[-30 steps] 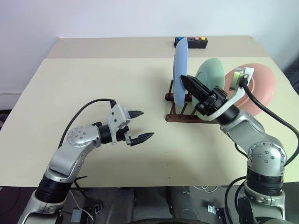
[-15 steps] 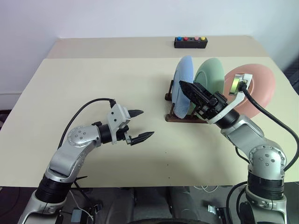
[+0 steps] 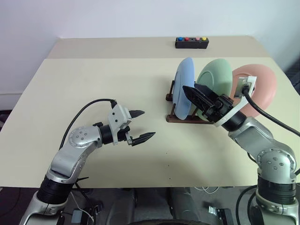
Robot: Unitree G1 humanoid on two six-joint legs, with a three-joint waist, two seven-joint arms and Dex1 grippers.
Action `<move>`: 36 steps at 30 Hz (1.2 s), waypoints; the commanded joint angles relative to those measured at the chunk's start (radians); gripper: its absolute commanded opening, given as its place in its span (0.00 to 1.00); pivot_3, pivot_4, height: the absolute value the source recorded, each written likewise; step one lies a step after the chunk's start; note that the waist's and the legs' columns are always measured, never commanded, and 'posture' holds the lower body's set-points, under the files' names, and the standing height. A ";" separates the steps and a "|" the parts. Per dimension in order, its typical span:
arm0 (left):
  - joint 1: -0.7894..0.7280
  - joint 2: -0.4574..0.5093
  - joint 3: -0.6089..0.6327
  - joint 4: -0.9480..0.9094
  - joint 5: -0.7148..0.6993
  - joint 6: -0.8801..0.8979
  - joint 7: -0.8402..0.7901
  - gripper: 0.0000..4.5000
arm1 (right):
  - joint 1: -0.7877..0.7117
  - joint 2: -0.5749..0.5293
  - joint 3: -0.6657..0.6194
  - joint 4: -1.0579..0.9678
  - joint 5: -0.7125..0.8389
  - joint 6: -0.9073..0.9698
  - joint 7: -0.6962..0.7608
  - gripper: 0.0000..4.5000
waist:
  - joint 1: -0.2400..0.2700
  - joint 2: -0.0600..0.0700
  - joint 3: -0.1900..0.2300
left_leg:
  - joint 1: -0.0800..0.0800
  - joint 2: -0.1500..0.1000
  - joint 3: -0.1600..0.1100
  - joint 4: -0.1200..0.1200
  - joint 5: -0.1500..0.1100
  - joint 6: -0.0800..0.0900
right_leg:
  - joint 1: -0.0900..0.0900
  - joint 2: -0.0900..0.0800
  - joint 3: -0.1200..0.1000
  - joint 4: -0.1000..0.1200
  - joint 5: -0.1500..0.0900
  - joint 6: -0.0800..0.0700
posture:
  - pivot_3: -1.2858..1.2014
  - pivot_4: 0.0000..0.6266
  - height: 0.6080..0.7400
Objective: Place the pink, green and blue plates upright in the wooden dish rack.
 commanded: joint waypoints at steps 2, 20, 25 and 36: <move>-0.013 -0.003 0.009 -0.023 0.004 -0.023 -0.003 1.00 | -0.001 -0.093 -0.041 -0.098 0.002 0.005 0.059 0.95 | 0.001 0.000 0.000 | 0.000 0.000 0.000 0.000 0.000 0.000 | 0.000 0.000 0.000 0.000 0.000 0.000 | 0.52 0.24 1.00; -0.026 -0.011 0.025 -0.013 -0.019 -0.033 -0.032 1.00 | 0.138 -0.472 -0.494 0.124 -0.336 -0.086 0.208 0.01 | 0.007 0.000 0.000 | 0.000 0.000 0.001 0.001 0.000 0.001 | 0.002 0.000 0.000 -0.003 0.000 0.000 | 0.52 0.24 1.00; -0.072 -0.007 0.014 -0.018 -0.079 -0.001 -0.104 1.00 | 0.236 -0.505 -0.571 0.164 -0.515 -0.134 0.251 0.01 | 0.003 0.001 -0.001 | 0.000 0.000 0.002 0.001 0.000 0.001 | 0.002 0.000 0.000 -0.002 0.000 0.000 | 0.52 0.24 1.00; -0.106 -0.001 -0.035 -0.017 -0.060 0.002 -0.156 1.00 | 0.307 -0.447 -0.421 0.150 -0.679 -0.145 0.293 0.01 | 0.001 0.001 -0.001 | 0.000 0.000 0.002 0.001 0.000 0.001 | 0.002 0.000 0.001 -0.002 0.000 0.000 | 0.52 0.24 1.00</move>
